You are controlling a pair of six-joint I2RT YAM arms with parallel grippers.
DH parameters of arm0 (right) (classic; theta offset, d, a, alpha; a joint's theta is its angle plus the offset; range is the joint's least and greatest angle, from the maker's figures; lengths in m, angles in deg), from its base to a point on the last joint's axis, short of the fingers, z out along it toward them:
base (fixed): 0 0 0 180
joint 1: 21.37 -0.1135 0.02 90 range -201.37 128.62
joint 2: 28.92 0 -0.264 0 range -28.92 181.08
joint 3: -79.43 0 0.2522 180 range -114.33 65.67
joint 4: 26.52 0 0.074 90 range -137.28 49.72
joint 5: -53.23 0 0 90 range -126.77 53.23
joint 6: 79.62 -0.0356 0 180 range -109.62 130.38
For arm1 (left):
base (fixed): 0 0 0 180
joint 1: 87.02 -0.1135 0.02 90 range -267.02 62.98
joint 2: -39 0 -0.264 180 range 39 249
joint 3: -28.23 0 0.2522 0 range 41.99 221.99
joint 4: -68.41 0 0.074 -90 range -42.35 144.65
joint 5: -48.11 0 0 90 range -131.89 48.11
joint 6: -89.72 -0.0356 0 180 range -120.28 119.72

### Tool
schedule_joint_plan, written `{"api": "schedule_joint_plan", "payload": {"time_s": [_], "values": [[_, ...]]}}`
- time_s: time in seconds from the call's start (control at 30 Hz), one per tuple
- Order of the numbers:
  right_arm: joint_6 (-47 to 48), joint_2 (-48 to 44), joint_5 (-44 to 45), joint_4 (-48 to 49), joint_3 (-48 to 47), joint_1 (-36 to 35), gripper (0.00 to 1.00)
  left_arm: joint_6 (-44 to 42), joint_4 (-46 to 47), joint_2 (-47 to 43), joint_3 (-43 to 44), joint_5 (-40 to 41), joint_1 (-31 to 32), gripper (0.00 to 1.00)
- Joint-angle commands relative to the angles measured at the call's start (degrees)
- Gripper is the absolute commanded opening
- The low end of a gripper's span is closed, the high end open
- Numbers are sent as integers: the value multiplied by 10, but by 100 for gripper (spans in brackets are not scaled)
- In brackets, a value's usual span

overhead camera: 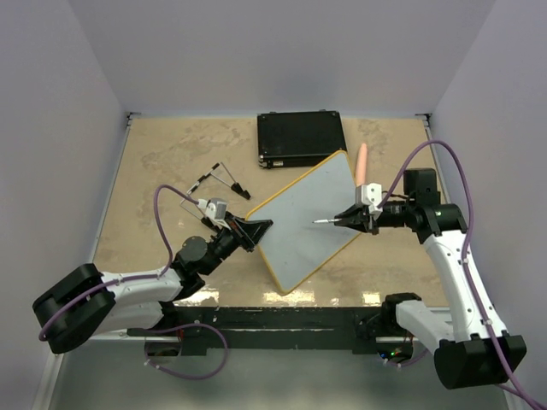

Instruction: Write a sentence on the whiteboard

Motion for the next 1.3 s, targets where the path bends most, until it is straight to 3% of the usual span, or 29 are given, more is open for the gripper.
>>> {"api": "schedule_joint_plan", "payload": {"time_s": [0.0,0.2,0.6,1.27], "values": [[-33,-13,9,33,-7,-14,0,-4,-9,-14,14,-12,1,0],[-48,-18,11,38,-17,-20,0,-4,-58,-32,27,-6,1,0],[-65,-22,27,57,-19,-67,0,4,-69,-17,44,-19,1,0],[-3,14,11,6,-55,-115,0,9,-72,-3,53,-26,1,0]]}}
